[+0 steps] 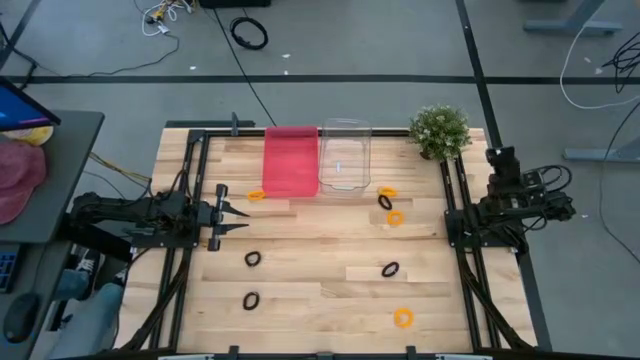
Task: Sort spring keychains
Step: Put the yellow spring keychain into the transparent bin
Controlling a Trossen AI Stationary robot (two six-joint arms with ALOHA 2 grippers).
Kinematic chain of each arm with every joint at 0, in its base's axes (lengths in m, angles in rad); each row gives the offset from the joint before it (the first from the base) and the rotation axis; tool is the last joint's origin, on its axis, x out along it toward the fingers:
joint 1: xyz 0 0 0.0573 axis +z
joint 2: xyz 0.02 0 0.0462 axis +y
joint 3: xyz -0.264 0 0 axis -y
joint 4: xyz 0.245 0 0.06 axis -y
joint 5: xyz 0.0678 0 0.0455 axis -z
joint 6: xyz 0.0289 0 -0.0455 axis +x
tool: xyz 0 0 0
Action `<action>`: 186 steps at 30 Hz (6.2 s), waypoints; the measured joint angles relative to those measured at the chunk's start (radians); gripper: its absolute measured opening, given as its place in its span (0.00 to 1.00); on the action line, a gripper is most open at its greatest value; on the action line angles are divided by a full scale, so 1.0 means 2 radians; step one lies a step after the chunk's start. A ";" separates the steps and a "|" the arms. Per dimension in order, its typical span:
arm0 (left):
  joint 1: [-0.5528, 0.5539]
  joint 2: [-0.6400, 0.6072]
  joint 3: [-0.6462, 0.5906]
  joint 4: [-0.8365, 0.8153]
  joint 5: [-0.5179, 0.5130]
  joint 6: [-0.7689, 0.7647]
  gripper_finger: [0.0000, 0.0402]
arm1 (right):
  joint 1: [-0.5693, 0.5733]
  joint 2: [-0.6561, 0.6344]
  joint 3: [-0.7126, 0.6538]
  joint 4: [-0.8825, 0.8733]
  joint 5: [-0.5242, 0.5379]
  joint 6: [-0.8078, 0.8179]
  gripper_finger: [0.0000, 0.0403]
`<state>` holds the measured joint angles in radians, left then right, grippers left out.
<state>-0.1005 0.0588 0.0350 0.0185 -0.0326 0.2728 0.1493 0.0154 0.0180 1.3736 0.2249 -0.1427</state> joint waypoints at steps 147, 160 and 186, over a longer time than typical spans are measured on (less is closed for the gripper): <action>0.000 0.000 0.000 -0.002 0.000 0.000 0.28 | -0.157 0.592 0.474 -1.168 0.104 0.427 0.49; 0.000 0.000 0.000 -0.002 0.000 0.000 0.28 | -0.233 0.592 0.395 -1.092 0.015 0.429 0.49; 0.000 0.000 0.000 -0.002 0.000 0.000 0.28 | -0.317 0.713 0.331 -0.962 -0.056 0.378 0.49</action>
<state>-0.1005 0.0586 0.0353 0.0154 -0.0330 0.2729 -0.4844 1.4422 0.6804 -0.5507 0.1133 0.6140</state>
